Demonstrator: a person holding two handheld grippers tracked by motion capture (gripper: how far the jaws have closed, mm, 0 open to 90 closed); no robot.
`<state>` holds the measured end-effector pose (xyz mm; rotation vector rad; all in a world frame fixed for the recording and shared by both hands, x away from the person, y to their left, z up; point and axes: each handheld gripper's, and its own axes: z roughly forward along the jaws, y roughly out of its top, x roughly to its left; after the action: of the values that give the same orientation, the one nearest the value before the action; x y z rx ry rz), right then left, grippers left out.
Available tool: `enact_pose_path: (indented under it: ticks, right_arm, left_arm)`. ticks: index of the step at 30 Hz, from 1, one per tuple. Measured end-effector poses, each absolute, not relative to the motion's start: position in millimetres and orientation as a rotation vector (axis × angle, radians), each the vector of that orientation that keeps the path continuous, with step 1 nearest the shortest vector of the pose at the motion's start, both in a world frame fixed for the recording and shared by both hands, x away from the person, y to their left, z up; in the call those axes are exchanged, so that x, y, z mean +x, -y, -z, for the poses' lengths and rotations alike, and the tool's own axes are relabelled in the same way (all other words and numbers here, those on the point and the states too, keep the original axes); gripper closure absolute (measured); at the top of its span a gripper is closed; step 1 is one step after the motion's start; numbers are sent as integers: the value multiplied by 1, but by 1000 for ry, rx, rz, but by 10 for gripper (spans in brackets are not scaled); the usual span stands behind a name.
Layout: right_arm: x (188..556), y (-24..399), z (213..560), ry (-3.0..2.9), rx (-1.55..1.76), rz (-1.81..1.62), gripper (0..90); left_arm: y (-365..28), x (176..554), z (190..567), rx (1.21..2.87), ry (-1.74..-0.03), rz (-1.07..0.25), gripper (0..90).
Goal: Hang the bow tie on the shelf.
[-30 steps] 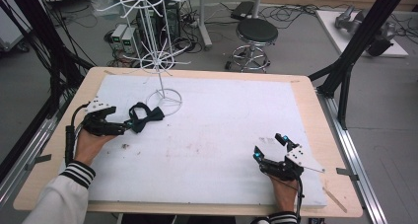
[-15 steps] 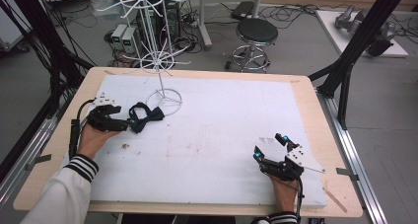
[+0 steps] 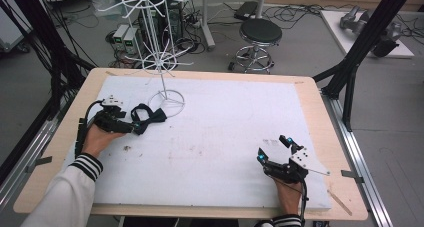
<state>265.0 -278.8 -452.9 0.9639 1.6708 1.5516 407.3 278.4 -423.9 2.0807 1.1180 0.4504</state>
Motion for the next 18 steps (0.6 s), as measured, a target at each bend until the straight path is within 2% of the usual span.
enact_pose_path:
  ticks: [8, 15, 18]
  right_arm:
    - [265, 279, 453, -1670, 965, -1552, 100]
    - [265, 279, 453, -1671, 965, -1552, 100]
    - [265, 279, 453, -1670, 970, -1553, 100]
  left_arm:
    - [-275, 409, 422, 2109, -1117, -418, 234]
    - [-272, 409, 424, 2140, -1114, -393, 295]
    - [-270, 410, 425, 2141, -1116, -391, 285]
